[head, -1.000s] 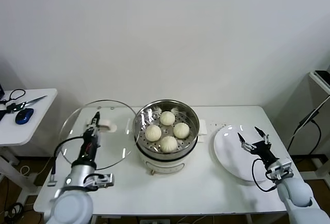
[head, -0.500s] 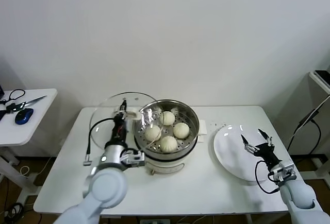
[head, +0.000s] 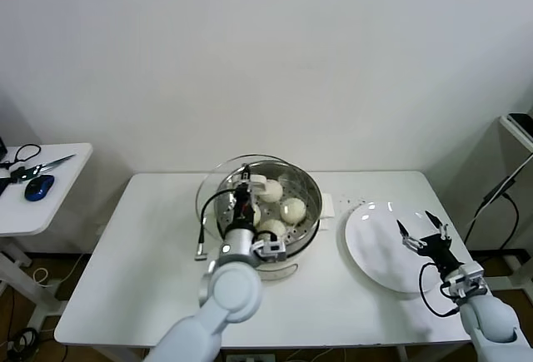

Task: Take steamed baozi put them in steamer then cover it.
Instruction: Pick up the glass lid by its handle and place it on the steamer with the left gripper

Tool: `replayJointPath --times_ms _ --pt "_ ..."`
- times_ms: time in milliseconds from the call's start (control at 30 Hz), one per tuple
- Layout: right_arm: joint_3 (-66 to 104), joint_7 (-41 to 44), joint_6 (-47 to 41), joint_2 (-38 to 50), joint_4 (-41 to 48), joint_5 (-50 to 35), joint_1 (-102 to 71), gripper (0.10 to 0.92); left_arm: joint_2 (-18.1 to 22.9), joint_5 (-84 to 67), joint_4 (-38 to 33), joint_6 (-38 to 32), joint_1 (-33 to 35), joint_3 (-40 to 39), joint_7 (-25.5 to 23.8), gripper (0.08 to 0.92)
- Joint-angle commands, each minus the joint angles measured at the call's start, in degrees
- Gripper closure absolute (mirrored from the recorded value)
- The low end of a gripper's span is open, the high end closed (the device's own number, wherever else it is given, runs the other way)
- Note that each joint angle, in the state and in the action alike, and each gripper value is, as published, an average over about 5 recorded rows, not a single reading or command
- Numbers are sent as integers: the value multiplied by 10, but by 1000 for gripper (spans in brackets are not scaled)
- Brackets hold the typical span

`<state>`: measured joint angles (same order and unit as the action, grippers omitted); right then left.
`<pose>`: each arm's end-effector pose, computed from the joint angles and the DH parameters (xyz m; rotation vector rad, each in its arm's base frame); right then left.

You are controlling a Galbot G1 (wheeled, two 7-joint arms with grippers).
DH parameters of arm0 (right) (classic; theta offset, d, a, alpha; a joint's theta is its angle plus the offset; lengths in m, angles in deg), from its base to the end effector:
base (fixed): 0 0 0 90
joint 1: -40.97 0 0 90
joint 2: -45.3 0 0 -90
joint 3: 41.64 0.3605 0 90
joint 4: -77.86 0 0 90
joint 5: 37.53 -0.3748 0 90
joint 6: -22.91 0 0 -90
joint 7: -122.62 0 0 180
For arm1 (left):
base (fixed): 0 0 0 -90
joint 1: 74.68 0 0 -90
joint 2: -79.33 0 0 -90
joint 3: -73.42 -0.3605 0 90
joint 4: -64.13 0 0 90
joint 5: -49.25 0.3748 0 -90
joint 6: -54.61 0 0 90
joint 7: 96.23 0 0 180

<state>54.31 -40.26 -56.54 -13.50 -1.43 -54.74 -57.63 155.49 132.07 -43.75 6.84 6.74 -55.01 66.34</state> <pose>0.3101 -0.2555 -0.3990 0.2505 -2.9777 0.3633 0.3198 -0.1566 -0.2464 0.0224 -2.2834 -2.1504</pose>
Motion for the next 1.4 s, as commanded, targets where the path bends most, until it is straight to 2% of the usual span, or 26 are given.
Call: replayJointPath --times_ms 33,1400 --pt "6 2 2 0 3 2 -2 203 77 22 68 28 -21 -18 11 850" --pt "14 9 12 -4 12 14 -4 203 82 39 124 28 -27 -13 14 850"
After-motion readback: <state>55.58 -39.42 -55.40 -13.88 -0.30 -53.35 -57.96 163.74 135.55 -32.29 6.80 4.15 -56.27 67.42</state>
